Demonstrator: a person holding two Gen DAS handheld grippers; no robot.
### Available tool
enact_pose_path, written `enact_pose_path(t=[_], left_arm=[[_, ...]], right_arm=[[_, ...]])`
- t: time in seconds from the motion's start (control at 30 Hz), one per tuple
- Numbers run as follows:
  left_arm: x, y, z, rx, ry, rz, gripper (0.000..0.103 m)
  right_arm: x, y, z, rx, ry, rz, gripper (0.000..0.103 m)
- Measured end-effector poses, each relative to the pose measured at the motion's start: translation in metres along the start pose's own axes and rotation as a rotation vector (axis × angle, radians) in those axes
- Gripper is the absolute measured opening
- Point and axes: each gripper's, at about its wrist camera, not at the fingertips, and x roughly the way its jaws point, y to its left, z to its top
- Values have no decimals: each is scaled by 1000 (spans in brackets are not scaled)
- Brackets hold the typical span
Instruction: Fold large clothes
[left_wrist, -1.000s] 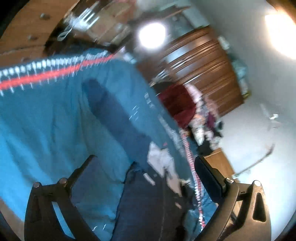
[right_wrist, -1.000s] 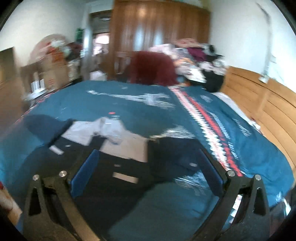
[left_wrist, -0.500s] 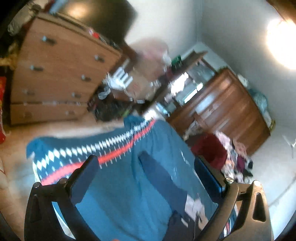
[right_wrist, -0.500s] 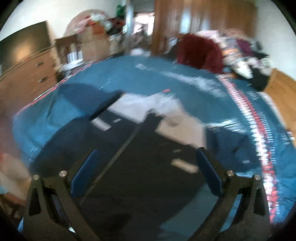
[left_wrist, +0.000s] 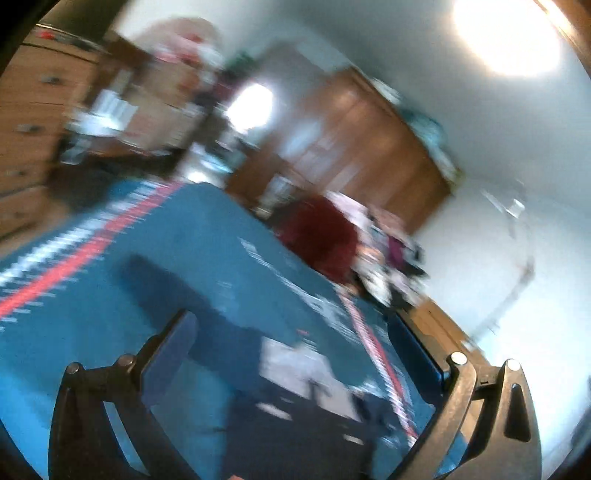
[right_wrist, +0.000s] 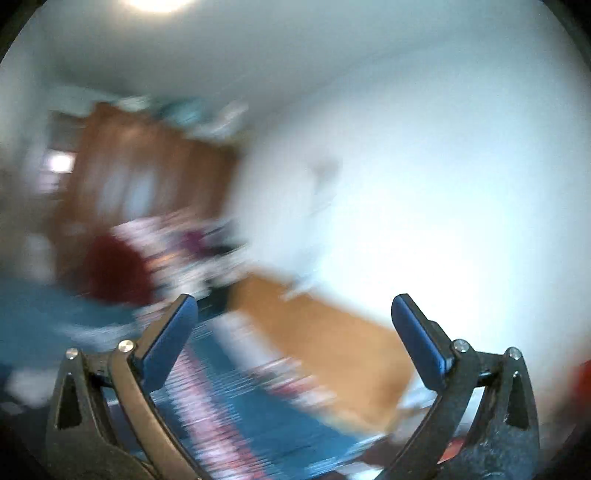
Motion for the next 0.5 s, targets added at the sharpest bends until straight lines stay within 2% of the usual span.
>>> enact_pose_path(t=[0.03,0.1,0.17,0.27,0.3,0.4,0.47,0.5], left_arm=[[14,-16,-5,9,31,-51,103],[39,-53,-16,43,86,-171,103],[50,-89,-23,67,112,-293,103],[44,-131,-11,65,94,-427,103],[34,-148,-1,73,69,-475,103],[-5,-185,28,103,-36,-544,103],[-37,-198,48,131,-109,-550,103],[-57,-204,60,141,-163,-529,103]], right_arm=[[-12,-24,20,-41,-3,-97,103],[-33,-57,50,-102,-18,-208,103],[-59,-82,74,-155,-75,-338,103],[-86,-106,101,-195,-143,-426,103],[-91,-110,108,-206,-167,-460,103],[-99,-126,138,-210,-257,-582,103],[-96,-135,155,-191,-279,-608,103],[-90,-138,157,-182,-278,-599,103]])
